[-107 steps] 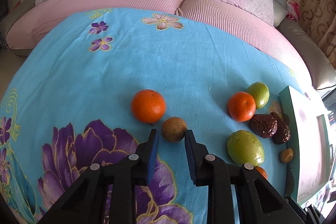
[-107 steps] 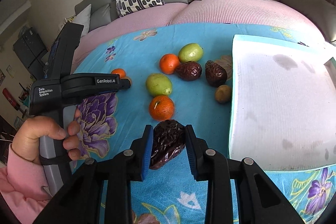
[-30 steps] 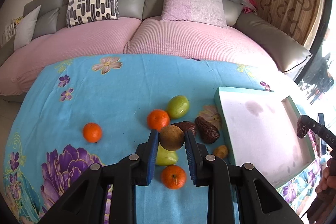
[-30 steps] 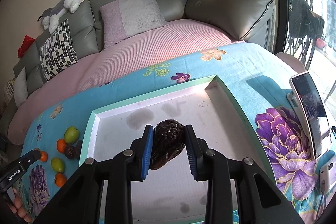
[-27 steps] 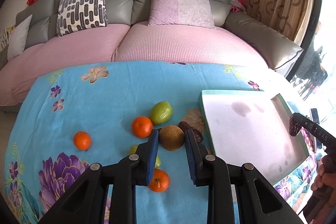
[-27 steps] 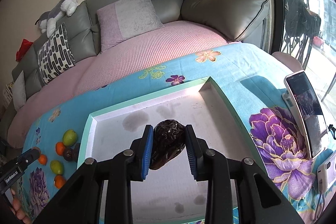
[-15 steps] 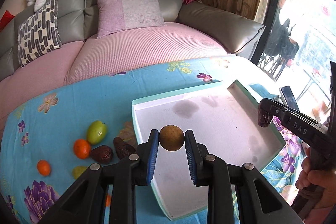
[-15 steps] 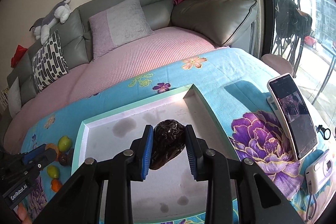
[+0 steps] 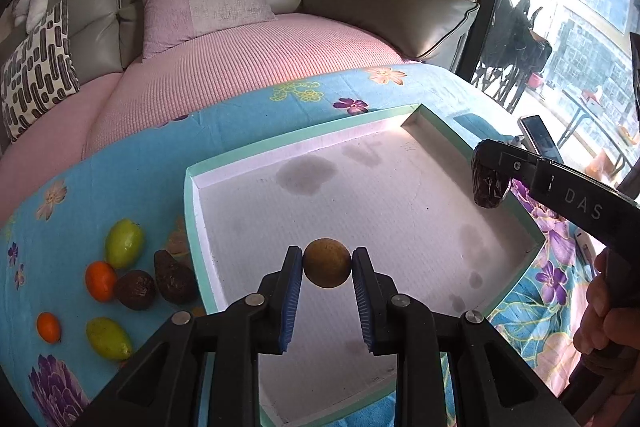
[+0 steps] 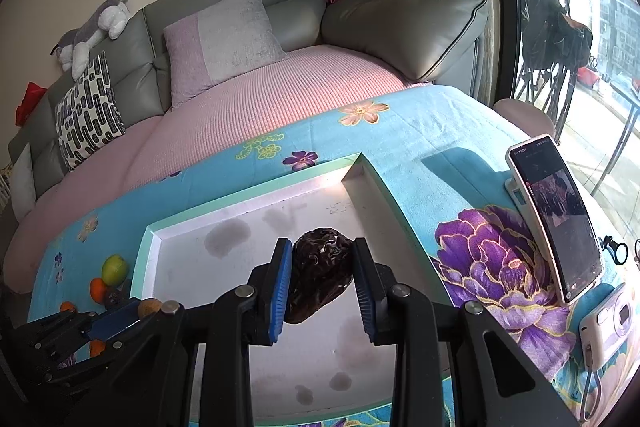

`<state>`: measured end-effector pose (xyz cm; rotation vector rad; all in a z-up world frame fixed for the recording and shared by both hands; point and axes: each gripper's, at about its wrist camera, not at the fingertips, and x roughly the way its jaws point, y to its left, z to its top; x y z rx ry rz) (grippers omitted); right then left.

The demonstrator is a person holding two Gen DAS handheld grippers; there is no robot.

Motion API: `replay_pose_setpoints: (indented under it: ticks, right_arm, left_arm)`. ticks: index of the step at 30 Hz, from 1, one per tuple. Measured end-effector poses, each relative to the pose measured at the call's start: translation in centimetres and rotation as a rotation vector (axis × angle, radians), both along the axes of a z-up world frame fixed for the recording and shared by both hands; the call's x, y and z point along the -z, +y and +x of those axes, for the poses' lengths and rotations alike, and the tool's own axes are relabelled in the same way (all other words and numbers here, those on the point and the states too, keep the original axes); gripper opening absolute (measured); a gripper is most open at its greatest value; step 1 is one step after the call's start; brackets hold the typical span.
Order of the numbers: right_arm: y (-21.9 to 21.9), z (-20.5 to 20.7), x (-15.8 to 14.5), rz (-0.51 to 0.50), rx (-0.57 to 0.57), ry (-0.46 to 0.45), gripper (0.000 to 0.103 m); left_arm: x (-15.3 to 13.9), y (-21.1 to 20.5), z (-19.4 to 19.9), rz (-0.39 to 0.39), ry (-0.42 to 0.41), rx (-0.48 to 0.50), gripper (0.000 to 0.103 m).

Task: Organize fruits
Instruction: 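Carry the date with the right gripper while the left gripper carries the brown fruit over the tray, then open the right gripper to drop the date while the left gripper releases the brown fruit into the tray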

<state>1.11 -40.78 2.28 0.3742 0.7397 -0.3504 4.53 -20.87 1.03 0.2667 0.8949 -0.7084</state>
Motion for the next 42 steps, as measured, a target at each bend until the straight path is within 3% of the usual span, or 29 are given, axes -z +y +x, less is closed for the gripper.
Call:
replay_pose_setpoints:
  ticks: [6,15,35,38,42]
  right_arm:
    - [0.7,2.0,3.8,0.013,-0.035,0.146,0.032]
    - [1.4,2.9,5.1,0.001,-0.056,0.201,0.032]
    - [1.5,3.1,4.9,-0.022,-0.058,0.21,0.033]
    - [1.5,2.9,4.7,-0.026,-0.054,0.204,0.041]
    - [1.6,2.6,3.9,-0.031,-0.051,0.181,0.041]
  left_arm:
    - [3.2,0.0,0.7,0.052,0.057,-0.017,0.027]
    - [4.1,0.5,0.8,0.058,0.079,-0.023,0.028]
    - [3.8,0.5,1.1,0.071,0.089,-0.027,0.028]
    - [3.6,0.8,1.1,0.067,0.086,-0.03,0.029]
    - [3.0,1.2,1.0,0.056,0.079,-0.035,0.029]
